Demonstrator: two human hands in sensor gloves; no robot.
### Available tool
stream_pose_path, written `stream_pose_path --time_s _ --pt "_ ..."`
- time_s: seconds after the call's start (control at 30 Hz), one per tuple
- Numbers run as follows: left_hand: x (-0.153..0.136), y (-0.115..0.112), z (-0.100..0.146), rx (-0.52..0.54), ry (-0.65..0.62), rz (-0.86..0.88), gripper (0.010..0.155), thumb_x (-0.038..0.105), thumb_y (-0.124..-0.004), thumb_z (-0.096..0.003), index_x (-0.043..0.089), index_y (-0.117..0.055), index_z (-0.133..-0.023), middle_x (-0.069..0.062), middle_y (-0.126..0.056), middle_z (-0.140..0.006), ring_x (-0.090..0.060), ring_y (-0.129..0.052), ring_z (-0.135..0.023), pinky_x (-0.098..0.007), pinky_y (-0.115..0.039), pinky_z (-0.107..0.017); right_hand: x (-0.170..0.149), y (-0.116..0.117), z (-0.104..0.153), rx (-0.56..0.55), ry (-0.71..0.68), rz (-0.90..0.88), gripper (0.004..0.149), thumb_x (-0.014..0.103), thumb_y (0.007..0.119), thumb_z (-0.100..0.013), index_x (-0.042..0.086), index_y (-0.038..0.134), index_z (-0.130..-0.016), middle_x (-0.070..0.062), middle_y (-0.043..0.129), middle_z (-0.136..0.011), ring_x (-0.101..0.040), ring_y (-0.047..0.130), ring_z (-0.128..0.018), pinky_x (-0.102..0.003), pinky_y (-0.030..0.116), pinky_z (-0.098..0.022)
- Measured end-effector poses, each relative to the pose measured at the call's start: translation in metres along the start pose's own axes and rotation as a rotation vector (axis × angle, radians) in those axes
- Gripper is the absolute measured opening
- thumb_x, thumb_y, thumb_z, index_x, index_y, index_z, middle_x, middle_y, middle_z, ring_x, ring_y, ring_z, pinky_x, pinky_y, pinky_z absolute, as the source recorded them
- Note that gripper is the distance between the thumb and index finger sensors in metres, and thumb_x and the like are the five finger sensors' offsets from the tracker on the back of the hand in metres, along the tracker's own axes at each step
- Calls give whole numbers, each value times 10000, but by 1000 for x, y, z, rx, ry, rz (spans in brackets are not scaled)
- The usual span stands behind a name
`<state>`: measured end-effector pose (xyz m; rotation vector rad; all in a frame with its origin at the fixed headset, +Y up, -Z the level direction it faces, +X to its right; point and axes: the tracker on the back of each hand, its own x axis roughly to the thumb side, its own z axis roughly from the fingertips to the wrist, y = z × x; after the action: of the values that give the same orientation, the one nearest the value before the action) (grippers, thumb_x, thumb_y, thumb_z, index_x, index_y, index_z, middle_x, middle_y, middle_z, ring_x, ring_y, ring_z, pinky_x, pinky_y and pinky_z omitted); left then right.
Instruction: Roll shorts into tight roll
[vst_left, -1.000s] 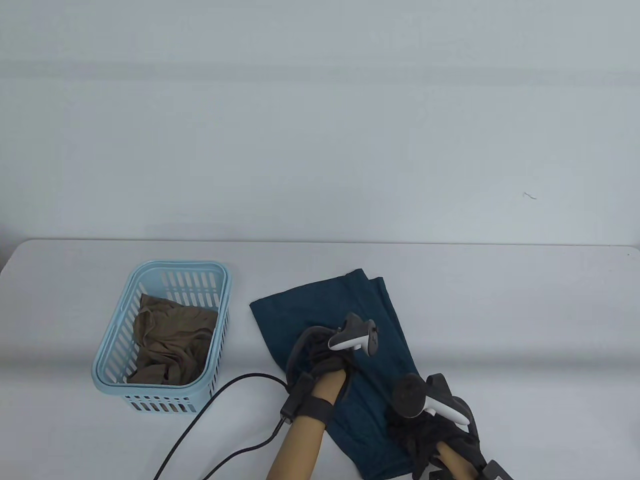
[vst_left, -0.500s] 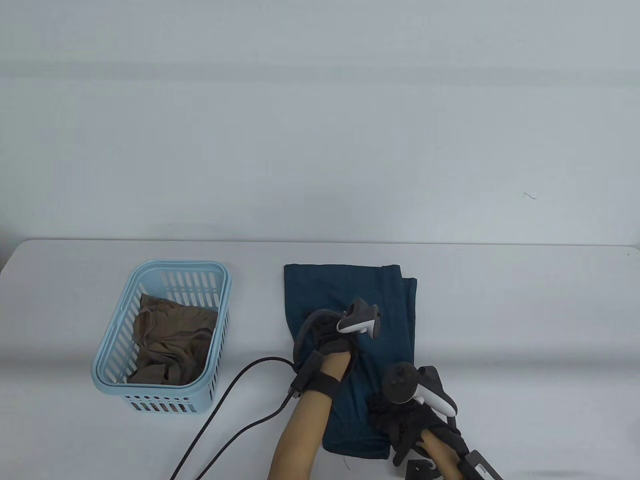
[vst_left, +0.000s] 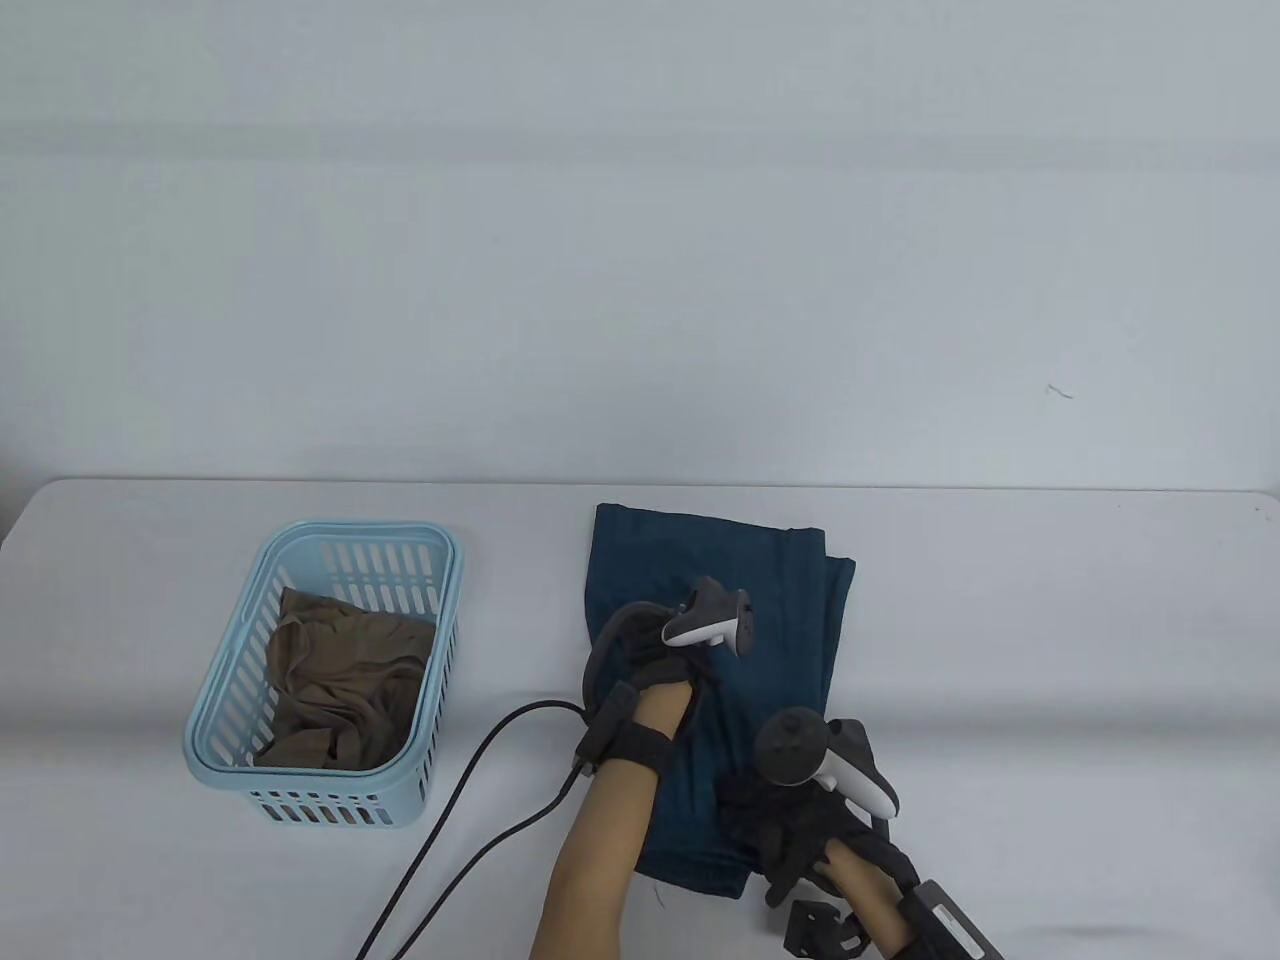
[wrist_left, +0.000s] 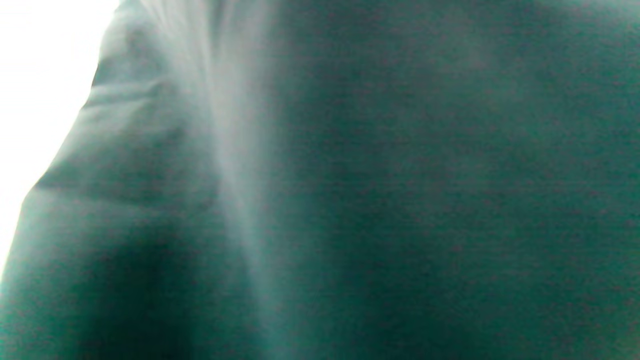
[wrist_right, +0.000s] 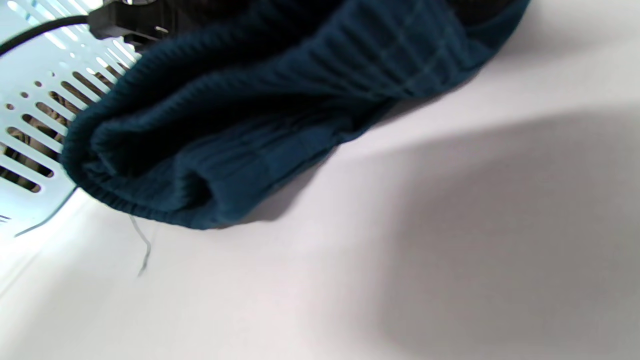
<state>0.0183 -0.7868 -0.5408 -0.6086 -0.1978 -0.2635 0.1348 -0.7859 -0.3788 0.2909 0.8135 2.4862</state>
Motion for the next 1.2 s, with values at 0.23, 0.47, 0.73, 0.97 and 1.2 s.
stream_pose_path --time_s 0.23,0.47,0.73,0.97,1.2 --pt "-18 12 40 223 -69 85 694 343 -633 -523 155 -243 -1065 -182 -204 -1144 -455 -296 -1079 -682 -303 -726 2 -18 16 -51 -68 -102 661 399 604 -532 97 372 -1073 -227 440 -1034 -382 727 -742 -538 640 -575" --pt "-27 -12 140 289 -330 192 744 343 -661 -519 86 -232 -1070 -220 -234 -1134 -478 -323 -1059 -691 -300 -708 9 -38 62 -305 -206 48 604 349 647 -521 118 475 -1052 -199 546 -1019 -387 716 -843 -559 614 -618" --pt "-12 -71 201 401 -447 155 569 352 -698 -504 114 -574 -1006 -189 -632 -1059 -429 -693 -958 -698 -437 -697 -9 -23 76 -279 -202 258 599 390 683 -502 113 545 -1015 -187 582 -1007 -399 671 -877 -567 575 -645" --pt "-7 -87 200 341 -453 59 577 359 -724 -493 131 -586 -1004 -175 -649 -1057 -416 -717 -951 -696 -447 -698 11 5 72 -224 -239 392 631 392 704 -492 121 508 -1027 -180 541 -1027 -398 626 -900 -564 541 -664" --pt "-4 -113 187 229 -435 -61 713 372 -736 -484 99 -425 -1064 -219 -479 -1121 -467 -606 -1013 -705 -464 -691 27 34 53 -179 -198 538 731 444 722 -464 126 429 -1054 -175 448 -1071 -414 533 -945 -570 495 -685"
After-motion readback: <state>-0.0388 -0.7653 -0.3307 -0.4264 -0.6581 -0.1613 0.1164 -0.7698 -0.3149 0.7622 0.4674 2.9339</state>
